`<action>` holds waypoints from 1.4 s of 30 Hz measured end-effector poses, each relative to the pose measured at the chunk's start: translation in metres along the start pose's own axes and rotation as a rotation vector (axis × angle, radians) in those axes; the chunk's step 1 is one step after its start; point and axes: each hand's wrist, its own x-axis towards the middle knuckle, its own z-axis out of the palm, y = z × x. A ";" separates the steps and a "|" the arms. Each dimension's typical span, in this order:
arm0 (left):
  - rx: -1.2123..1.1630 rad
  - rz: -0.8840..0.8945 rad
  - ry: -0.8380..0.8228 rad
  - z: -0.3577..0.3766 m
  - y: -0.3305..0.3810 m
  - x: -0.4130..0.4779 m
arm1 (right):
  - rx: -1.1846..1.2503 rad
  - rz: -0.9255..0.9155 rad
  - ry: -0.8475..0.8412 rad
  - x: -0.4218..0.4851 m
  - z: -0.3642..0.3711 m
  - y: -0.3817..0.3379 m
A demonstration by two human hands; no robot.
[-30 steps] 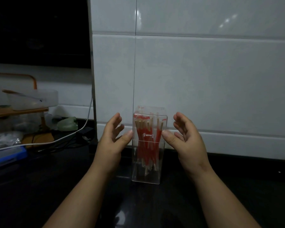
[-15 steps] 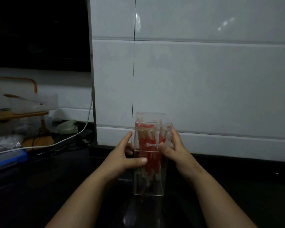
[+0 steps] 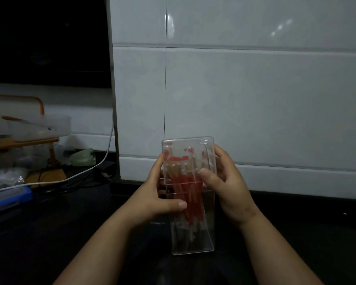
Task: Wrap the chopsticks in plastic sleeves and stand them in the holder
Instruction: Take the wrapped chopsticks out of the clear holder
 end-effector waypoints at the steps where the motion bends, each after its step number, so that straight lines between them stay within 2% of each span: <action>1: 0.016 -0.001 -0.010 0.001 0.001 0.000 | 0.004 -0.012 0.046 -0.001 0.003 -0.003; 6: 0.140 -0.031 -0.040 0.004 0.005 -0.002 | -0.082 -0.233 0.444 -0.001 0.006 -0.024; 10: 0.152 -0.005 -0.034 0.005 0.008 -0.005 | -0.066 -0.285 0.501 0.000 0.004 -0.030; 13: 0.128 0.027 -0.046 0.006 0.009 -0.006 | -0.020 -0.273 0.451 0.001 0.004 -0.036; 15: 0.126 0.043 -0.050 0.008 0.010 -0.006 | 0.013 -0.243 0.338 -0.001 0.003 -0.038; 21: 0.130 0.041 -0.064 0.008 0.013 -0.009 | 0.089 -0.002 0.046 0.000 0.000 -0.035; 26: 0.125 0.020 -0.059 0.008 0.018 -0.011 | 0.112 0.043 0.043 0.001 -0.001 -0.031; 30: 0.111 0.023 -0.066 0.005 0.015 -0.011 | -0.057 -0.062 0.141 -0.001 -0.003 -0.028; 32: 0.078 0.037 -0.056 0.004 0.013 -0.011 | -0.090 -0.151 0.133 -0.001 -0.007 -0.030; 34: 0.008 0.053 -0.031 0.003 0.013 -0.010 | -0.061 -0.175 0.057 0.000 -0.013 -0.031; 37: -0.144 0.103 0.008 -0.001 0.014 -0.008 | -0.106 -0.115 -0.121 0.000 -0.023 -0.034; 39: -0.220 0.132 0.029 -0.002 0.012 -0.006 | -0.226 -0.084 -0.173 -0.001 -0.025 -0.036; 42: -0.282 0.128 0.074 -0.002 0.009 -0.003 | -0.536 -0.157 -0.047 -0.001 -0.017 -0.038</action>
